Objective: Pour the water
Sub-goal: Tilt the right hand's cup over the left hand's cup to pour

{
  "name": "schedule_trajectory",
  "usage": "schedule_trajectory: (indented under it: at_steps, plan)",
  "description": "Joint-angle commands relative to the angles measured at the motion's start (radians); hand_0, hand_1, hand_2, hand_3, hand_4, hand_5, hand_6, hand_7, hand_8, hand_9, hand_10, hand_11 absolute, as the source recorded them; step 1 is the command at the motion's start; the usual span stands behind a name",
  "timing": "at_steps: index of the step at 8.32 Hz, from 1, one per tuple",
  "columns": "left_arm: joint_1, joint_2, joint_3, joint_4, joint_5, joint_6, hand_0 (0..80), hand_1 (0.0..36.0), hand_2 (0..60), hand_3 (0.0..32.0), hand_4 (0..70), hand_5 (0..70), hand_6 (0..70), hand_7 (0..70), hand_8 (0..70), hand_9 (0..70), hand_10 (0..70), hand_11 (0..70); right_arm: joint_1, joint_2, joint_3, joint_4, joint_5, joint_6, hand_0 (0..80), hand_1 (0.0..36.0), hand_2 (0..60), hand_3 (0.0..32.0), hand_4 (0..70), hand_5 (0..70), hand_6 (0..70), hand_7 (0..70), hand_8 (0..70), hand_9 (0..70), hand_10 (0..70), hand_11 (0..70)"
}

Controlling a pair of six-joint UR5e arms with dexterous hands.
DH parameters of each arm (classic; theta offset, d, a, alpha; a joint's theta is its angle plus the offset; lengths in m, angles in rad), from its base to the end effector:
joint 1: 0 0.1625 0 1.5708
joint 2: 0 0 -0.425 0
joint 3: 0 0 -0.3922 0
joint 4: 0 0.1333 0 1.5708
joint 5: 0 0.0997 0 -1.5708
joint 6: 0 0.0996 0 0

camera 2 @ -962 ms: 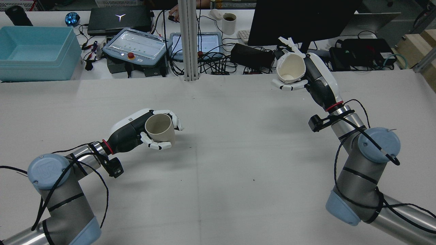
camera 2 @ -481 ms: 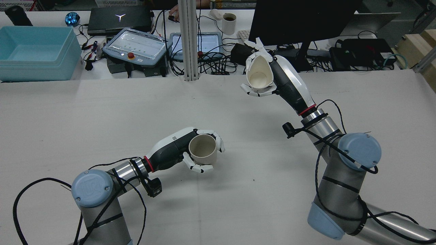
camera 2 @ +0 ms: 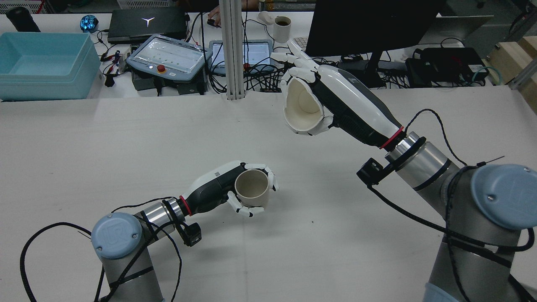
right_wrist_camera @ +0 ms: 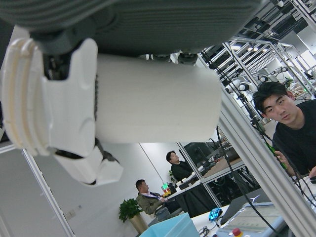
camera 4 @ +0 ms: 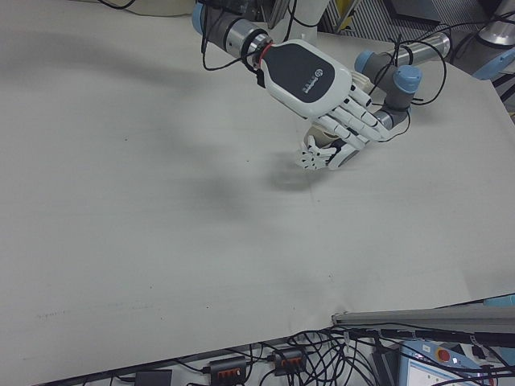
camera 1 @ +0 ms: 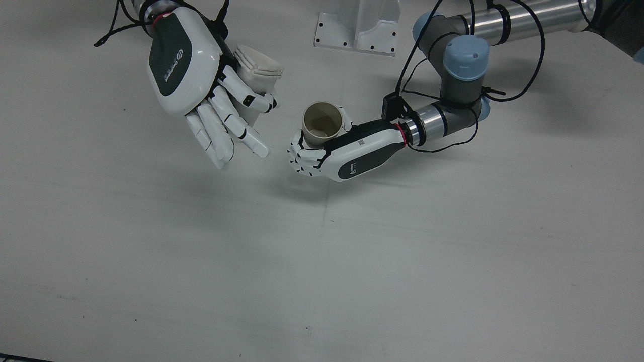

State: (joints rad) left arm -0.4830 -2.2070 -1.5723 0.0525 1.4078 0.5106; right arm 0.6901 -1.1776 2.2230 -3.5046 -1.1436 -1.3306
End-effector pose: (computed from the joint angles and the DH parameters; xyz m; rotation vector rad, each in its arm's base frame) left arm 0.5546 -0.4596 0.2997 -0.5688 2.2772 -1.0153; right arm -0.2689 -0.4483 0.2360 0.7622 -2.2412 0.9592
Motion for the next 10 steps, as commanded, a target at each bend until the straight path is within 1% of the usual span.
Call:
schedule_trajectory:
  at_steps: [1, 2, 3, 5, 6, 8, 10]
  plan:
    - [0.000, 0.003, 0.009, -0.017, -0.001, -0.003, 54.3, 36.0, 60.0, 0.0, 44.1, 70.0, 36.7, 40.6, 27.0, 37.0, 17.7, 27.8, 0.086, -0.016, 0.122, -0.253, -0.137, -0.064, 61.6, 31.1, 29.6, 0.0, 18.5, 70.0, 8.1, 10.0, 0.6, 0.6, 5.6, 11.0]
    - [-0.002, 0.003, 0.009, -0.020, -0.001, -0.003, 54.3, 36.0, 60.0, 0.0, 44.0, 70.0, 36.6, 40.4, 26.9, 36.8, 17.6, 27.7, 0.141, -0.019, 0.110, -0.273, -0.195, -0.068, 62.0, 31.4, 29.6, 0.0, 18.4, 70.0, 7.3, 7.4, 0.4, 0.0, 5.1, 10.2]
    - [0.000, 0.001, 0.009, -0.022, 0.000, -0.003, 54.3, 36.0, 60.0, 0.0, 44.0, 70.0, 36.7, 40.3, 27.1, 37.0, 17.7, 27.8, 0.161, -0.039, 0.107, -0.283, -0.215, -0.070, 61.6, 31.3, 30.2, 0.0, 19.8, 70.0, 7.2, 6.8, 0.4, 0.0, 4.7, 9.6]
    - [-0.003, 0.001, 0.008, -0.022, 0.000, -0.006, 54.6, 36.0, 60.0, 0.0, 44.5, 70.0, 36.9, 40.5, 27.1, 37.0, 17.7, 27.8, 0.163, -0.037, 0.067, -0.284, -0.248, -0.073, 60.5, 30.2, 30.1, 0.0, 22.3, 70.0, 8.0, 7.6, 0.6, 0.1, 6.1, 11.6]
    - [-0.003, 0.003, 0.008, -0.022, 0.000, -0.006, 54.8, 36.0, 60.0, 0.0, 44.9, 70.0, 37.0, 40.5, 27.0, 36.9, 17.6, 27.6, 0.163, -0.036, 0.066, -0.284, -0.248, -0.073, 60.6, 30.0, 29.8, 0.0, 23.0, 70.0, 8.0, 7.3, 0.6, 0.0, 6.1, 11.6]
    - [-0.006, 0.003, 0.006, -0.022, 0.000, -0.007, 54.5, 36.0, 60.0, 0.0, 44.5, 70.0, 36.8, 40.2, 26.9, 36.7, 17.6, 27.6, 0.163, -0.033, 0.057, -0.284, -0.246, -0.075, 60.7, 29.8, 29.4, 0.0, 24.7, 70.0, 8.8, 9.3, 0.7, 0.4, 6.3, 11.7]
    - [-0.015, 0.004, 0.005, -0.020, 0.000, -0.009, 54.8, 36.0, 60.0, 0.0, 45.1, 70.0, 36.8, 39.9, 26.8, 36.5, 17.4, 27.3, 0.186, -0.039, 0.015, -0.281, -0.234, -0.067, 60.3, 29.4, 29.0, 0.0, 25.4, 70.0, 9.1, 10.0, 0.8, 0.6, 6.5, 11.9]
